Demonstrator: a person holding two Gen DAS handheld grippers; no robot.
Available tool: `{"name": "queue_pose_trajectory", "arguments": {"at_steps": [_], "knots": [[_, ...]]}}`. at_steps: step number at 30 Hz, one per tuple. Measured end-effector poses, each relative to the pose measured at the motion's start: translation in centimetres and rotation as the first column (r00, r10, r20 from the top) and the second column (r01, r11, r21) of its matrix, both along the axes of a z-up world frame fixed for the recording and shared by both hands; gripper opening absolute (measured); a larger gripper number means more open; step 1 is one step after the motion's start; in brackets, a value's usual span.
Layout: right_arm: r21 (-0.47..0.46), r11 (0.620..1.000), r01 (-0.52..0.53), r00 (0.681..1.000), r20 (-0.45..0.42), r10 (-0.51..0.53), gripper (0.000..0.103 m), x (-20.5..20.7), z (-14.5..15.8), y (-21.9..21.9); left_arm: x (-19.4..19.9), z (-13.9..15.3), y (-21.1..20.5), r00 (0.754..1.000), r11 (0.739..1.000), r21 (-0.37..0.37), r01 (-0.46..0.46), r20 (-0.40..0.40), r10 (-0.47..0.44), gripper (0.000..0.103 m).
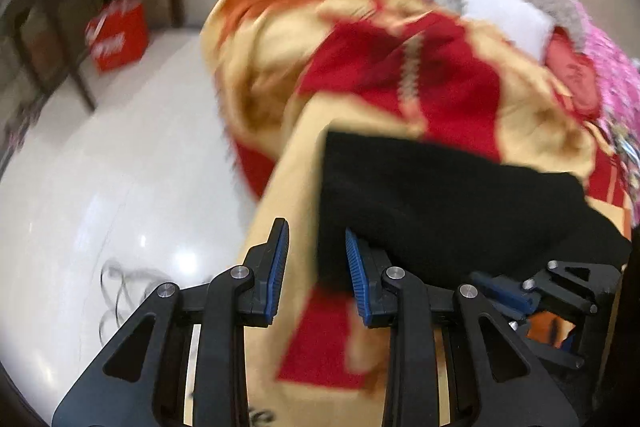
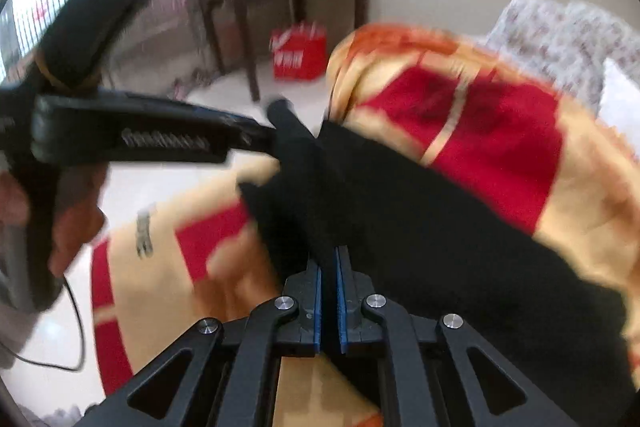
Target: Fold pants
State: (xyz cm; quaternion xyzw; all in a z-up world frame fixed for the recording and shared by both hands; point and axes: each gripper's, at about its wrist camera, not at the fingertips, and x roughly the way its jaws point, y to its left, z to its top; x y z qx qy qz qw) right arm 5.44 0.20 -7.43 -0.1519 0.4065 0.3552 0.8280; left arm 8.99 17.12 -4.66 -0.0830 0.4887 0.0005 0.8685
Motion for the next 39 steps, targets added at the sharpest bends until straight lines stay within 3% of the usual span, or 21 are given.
{"name": "queue_pose_trajectory", "arguments": {"at_steps": [3, 4, 6, 11, 13, 15, 20, 25, 28, 30, 33, 39], "knots": [[0.044, 0.999, -0.018, 1.0, 0.005, 0.018, 0.019, -0.7, 1.5, -0.9, -0.8, -0.3, 1.6, 0.998, 0.998, -0.005, -0.055, -0.01, 0.055, 0.027], [0.066, 0.998, -0.022, 1.0, 0.0, 0.022, 0.026, -0.9, 2.1, -1.4, -1.0, 0.0, 1.7, 0.998, 0.998, -0.006, -0.061, -0.001, 0.061, 0.027], [0.102, 0.995, -0.01, 1.0, 0.018, 0.009, 0.03, -1.7, 3.5, -2.8, -1.5, 1.6, 1.1, 0.998, 0.998, -0.003, -0.057, 0.038, 0.057, 0.027], [0.094, 0.988, 0.12, 0.988, 0.081, -0.128, 0.03, -2.8, 5.4, -8.1, -2.4, 4.5, -1.9, 0.994, 1.0, 0.006, 0.004, 0.112, -0.004, 0.028], [0.066, 0.981, 0.181, 0.979, 0.084, -0.186, 0.03, -2.5, 5.3, -10.3, -2.6, 4.8, -3.6, 0.992, 0.999, -0.014, 0.038, 0.124, -0.036, 0.036], [0.029, 0.968, 0.249, 0.964, 0.091, -0.251, 0.03, -2.2, 4.8, -12.3, -2.6, 4.3, -5.5, 0.991, 0.998, -0.018, 0.065, 0.12, -0.063, 0.043], [0.024, 0.92, 0.391, 0.92, 0.036, -0.391, 0.03, -1.8, 3.1, -17.4, -2.2, 2.1, -9.0, 0.992, 0.995, -0.001, 0.097, 0.08, -0.096, 0.043], [0.002, 0.892, 0.452, 0.891, -0.04, -0.452, 0.03, -1.3, 0.5, -19.9, -1.4, -0.8, -10.7, 0.994, 0.992, 0.06, 0.108, 0.024, -0.11, 0.043], [0.04, 0.885, 0.464, 0.886, -0.044, -0.462, 0.03, -2.2, 1.3, -21.2, -1.6, -0.4, -11.0, 0.995, 0.992, 0.071, 0.101, 0.021, -0.103, 0.043], [0.082, 0.872, 0.482, 0.876, -0.02, -0.483, 0.03, -3.4, 2.6, -22.7, -1.8, 0.4, -11.1, 0.994, 0.994, 0.04, 0.103, 0.019, -0.104, 0.043], [0.142, 0.821, 0.553, 0.83, -0.01, -0.558, 0.031, -5.6, 4.4, -27.6, -2.4, 2.0, -12.2, 0.989, 0.991, 0.025, 0.133, 0.057, -0.135, 0.043], [0.041, 0.668, 0.743, 0.666, 0.054, -0.744, 0.033, -9.5, 4.5, -37.2, -3.1, 3.1, -17.3, 0.964, 0.966, -0.026, 0.257, 0.073, -0.255, 0.043]]}}
